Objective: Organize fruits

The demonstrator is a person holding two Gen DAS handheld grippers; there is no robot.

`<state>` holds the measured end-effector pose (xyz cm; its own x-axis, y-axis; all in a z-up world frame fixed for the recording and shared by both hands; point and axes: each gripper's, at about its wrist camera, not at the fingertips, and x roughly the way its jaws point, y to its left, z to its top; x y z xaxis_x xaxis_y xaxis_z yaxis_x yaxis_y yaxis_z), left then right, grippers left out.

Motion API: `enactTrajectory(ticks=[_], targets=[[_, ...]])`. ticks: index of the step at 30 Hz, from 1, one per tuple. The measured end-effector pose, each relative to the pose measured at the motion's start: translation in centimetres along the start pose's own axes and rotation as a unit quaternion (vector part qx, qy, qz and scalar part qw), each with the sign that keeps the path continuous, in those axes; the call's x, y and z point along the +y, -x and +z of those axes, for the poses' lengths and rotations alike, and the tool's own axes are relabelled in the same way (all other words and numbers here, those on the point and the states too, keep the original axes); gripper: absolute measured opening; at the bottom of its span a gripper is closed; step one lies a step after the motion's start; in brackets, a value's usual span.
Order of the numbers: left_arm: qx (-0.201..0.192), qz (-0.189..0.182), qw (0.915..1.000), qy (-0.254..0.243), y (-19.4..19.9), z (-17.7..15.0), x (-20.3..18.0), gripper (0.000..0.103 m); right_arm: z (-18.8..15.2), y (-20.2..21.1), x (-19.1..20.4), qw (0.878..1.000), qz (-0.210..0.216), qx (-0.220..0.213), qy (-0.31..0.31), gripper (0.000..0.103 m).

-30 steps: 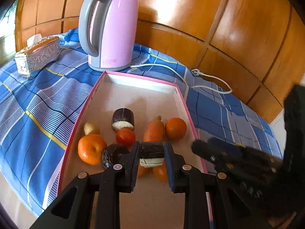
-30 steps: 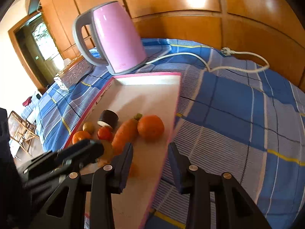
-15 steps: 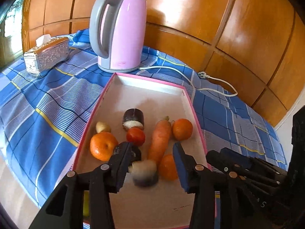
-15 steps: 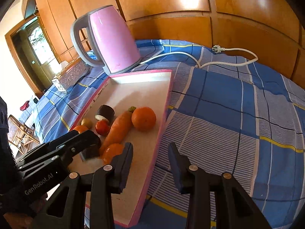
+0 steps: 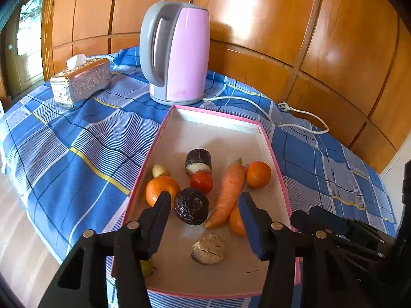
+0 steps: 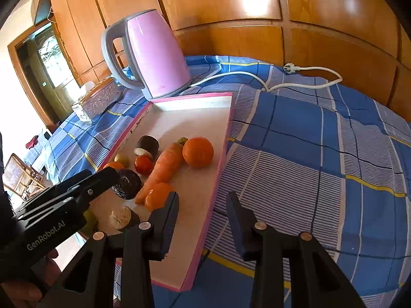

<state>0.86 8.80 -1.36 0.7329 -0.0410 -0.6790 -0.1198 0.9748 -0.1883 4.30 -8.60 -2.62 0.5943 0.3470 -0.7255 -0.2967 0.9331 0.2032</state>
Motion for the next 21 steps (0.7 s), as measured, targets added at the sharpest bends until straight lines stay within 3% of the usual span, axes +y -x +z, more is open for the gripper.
enactTrajectory(ticks=[8,21], targets=[[-0.021,0.019,0.9996,-0.009,1.3,-0.5,0.2,0.065,-0.9,0.9,0.2,1.000,-0.021,-0.013,-0.004,0.040],[-0.042,0.049,0.9977,-0.020,2.8,-1.7,0.2,0.092,-2.8,1.8,1.2,0.997,-0.067,-0.025,0.015,0.040]])
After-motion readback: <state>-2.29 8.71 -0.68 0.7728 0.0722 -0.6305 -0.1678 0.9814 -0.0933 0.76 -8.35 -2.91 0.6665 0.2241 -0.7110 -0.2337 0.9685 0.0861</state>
